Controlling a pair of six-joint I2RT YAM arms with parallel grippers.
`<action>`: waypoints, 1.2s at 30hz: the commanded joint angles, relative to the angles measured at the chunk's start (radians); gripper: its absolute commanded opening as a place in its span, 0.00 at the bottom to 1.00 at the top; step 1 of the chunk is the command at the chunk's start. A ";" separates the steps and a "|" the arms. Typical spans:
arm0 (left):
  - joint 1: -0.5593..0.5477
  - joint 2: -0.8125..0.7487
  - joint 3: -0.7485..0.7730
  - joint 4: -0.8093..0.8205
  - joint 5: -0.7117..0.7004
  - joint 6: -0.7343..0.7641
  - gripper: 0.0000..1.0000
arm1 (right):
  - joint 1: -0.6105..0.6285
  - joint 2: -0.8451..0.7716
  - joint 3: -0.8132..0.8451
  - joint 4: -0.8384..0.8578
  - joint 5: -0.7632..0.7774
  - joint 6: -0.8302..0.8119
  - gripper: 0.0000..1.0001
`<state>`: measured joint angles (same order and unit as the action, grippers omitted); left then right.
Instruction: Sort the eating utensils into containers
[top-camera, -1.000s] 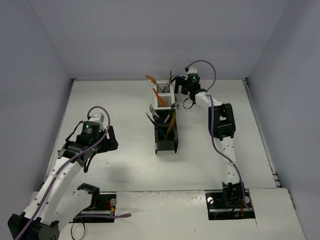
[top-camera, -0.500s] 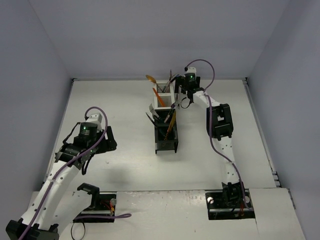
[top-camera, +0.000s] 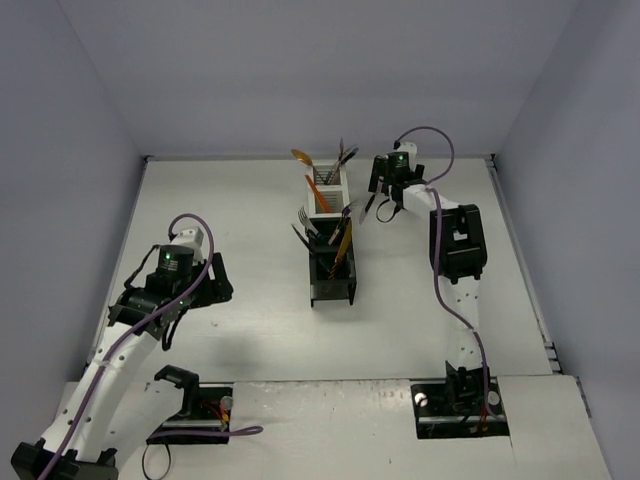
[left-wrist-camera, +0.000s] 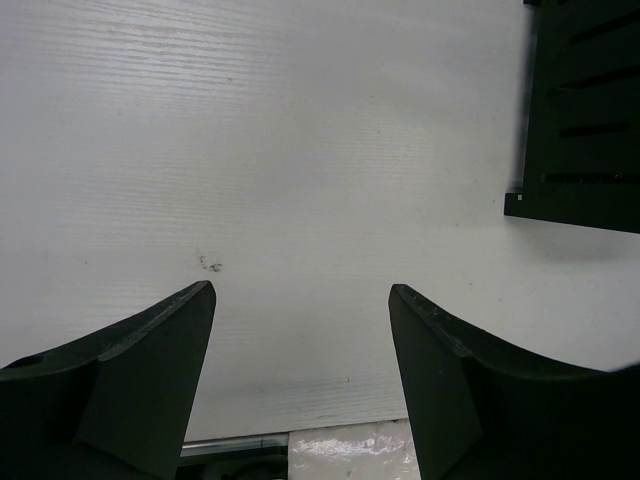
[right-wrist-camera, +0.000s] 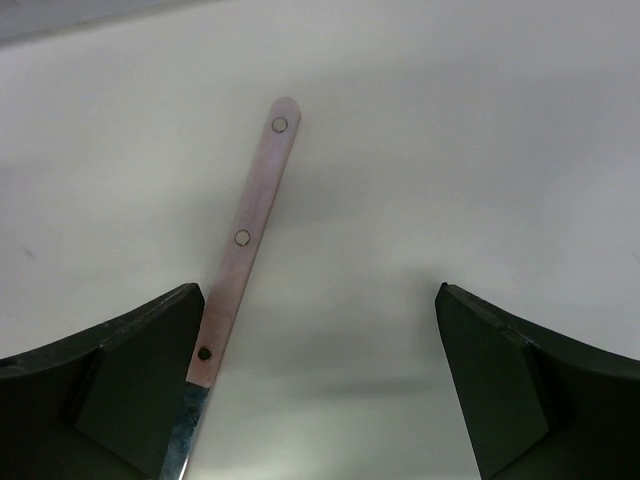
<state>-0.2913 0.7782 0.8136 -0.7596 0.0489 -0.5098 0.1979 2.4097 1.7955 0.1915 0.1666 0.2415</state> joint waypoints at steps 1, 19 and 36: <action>0.009 -0.008 0.068 0.019 0.007 -0.008 0.67 | -0.013 -0.108 -0.171 -0.179 0.044 0.082 1.00; 0.009 -0.110 0.085 0.022 0.035 -0.027 0.67 | 0.031 -0.766 -0.831 -0.275 0.029 0.168 1.00; 0.009 -0.167 0.056 0.023 0.047 -0.049 0.67 | 0.031 -0.831 -0.750 -0.286 -0.293 0.054 0.29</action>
<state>-0.2913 0.6176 0.8490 -0.7631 0.0869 -0.5361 0.2168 1.5848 1.0317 -0.0985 -0.0175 0.2878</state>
